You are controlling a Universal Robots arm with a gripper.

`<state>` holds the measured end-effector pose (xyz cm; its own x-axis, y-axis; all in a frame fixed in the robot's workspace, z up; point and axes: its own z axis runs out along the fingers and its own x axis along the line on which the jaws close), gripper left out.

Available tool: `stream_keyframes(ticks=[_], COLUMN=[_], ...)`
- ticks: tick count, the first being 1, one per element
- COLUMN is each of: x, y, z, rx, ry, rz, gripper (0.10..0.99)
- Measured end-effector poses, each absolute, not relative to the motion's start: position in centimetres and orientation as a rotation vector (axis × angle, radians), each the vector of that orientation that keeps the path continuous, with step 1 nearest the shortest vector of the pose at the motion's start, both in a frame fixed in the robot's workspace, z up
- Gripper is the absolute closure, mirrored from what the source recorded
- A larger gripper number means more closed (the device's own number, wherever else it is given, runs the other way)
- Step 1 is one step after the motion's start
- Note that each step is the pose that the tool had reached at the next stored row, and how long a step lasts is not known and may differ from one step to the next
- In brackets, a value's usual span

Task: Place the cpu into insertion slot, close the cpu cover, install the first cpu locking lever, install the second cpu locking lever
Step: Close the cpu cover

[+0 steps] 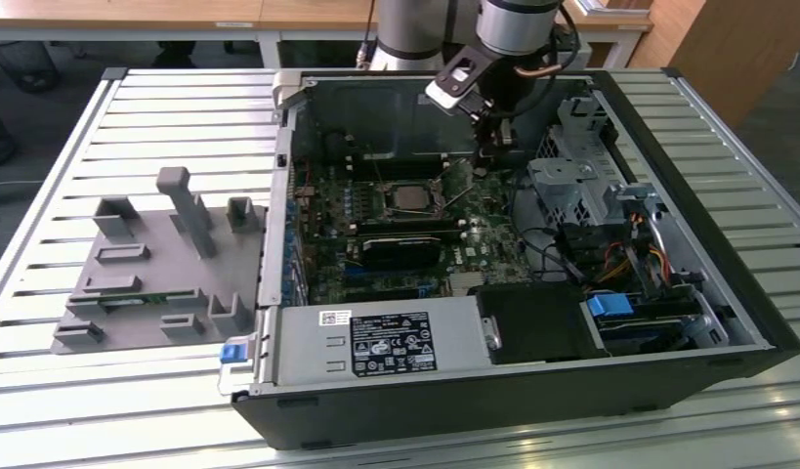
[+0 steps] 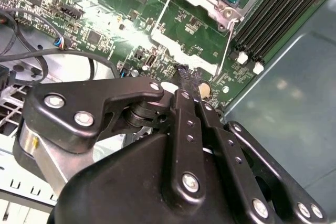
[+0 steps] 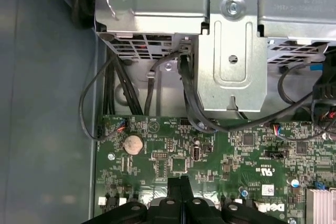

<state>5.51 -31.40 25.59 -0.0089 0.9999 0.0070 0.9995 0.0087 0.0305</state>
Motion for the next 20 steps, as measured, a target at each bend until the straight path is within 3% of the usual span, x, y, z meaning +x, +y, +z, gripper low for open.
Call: stream_keyframes(ticks=[20], x=[6.0], y=[-31.4], z=[24.1], rx=[2.209], ry=[2.229], rz=[0.021], gripper=[0.980])
